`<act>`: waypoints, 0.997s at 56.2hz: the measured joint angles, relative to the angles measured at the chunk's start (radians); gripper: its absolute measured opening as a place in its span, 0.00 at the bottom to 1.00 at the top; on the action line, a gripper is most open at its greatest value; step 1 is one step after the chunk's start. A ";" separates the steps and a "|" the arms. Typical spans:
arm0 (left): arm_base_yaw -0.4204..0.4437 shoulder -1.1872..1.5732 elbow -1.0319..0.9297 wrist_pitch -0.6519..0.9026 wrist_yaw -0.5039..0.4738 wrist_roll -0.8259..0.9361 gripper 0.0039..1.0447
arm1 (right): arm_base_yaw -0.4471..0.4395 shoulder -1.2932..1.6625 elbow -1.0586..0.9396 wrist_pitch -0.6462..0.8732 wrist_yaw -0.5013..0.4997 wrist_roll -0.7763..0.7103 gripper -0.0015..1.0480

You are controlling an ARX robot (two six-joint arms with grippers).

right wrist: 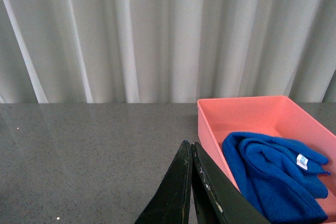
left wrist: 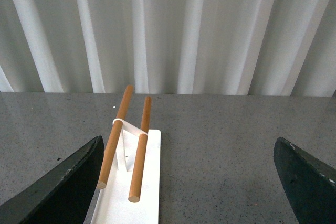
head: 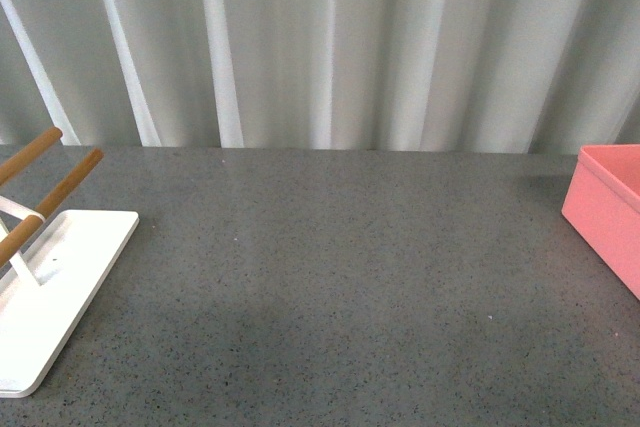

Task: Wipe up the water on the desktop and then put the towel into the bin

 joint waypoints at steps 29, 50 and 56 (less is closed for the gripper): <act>0.000 0.000 0.000 0.000 0.000 0.000 0.94 | 0.000 0.000 0.000 0.000 0.000 0.000 0.73; 0.000 0.000 0.000 0.000 0.000 0.000 0.94 | 0.000 0.000 0.000 0.000 0.000 0.001 0.93; 0.000 0.000 0.000 0.000 0.000 0.000 0.94 | 0.000 0.000 0.000 0.000 0.000 0.001 0.93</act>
